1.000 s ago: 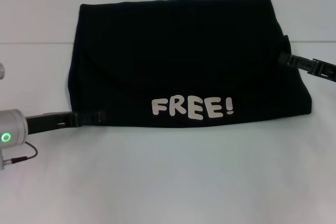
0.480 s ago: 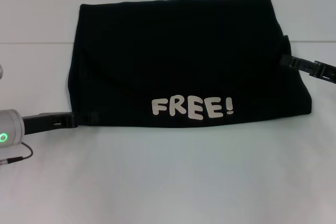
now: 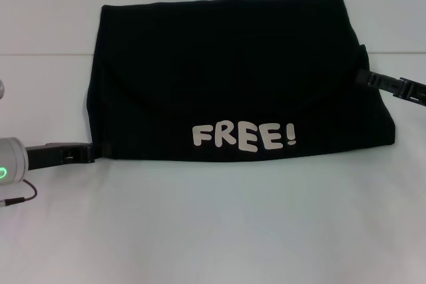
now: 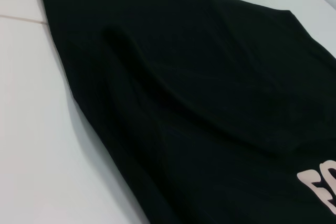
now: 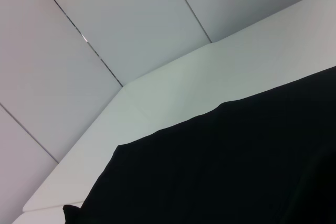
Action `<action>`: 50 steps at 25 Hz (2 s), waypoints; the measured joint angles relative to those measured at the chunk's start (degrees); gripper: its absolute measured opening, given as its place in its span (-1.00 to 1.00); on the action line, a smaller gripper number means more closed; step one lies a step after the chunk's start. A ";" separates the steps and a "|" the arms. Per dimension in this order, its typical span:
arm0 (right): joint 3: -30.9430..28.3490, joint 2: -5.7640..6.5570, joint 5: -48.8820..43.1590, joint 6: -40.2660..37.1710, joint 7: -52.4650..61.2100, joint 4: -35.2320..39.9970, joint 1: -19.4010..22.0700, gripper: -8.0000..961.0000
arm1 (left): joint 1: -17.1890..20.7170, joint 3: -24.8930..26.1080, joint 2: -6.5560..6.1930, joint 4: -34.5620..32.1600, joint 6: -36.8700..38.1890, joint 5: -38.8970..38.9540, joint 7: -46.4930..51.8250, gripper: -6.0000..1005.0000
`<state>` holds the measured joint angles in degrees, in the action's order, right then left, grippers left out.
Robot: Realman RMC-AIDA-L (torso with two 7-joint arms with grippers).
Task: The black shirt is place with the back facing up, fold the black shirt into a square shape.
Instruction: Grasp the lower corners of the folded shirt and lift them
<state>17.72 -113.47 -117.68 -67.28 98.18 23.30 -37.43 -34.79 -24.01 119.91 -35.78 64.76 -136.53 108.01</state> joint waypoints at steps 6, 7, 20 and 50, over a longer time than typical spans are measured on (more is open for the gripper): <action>0.15 0.00 -0.10 -0.04 0.16 0.26 0.34 0.81 | -0.41 -0.06 -0.19 0.01 0.00 -0.04 0.01 -0.70; 0.07 0.01 -0.13 -0.04 0.17 0.27 0.40 0.81 | -0.46 -0.07 -0.19 0.03 -0.04 -0.05 0.01 -0.76; 0.80 2.62 -5.99 4.32 4.94 0.35 0.38 0.81 | -0.96 -0.17 -1.00 -1.72 2.78 -1.81 0.01 -0.99; 14.91 0.96 -11.17 10.77 12.00 0.22 -0.77 0.53 | -1.98 -0.25 -1.08 -1.67 3.01 -2.69 0.54 -0.99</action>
<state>32.62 -112.51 -128.85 -56.52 110.18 23.52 -38.21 -36.76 -24.26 118.83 -37.45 67.77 -139.22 108.55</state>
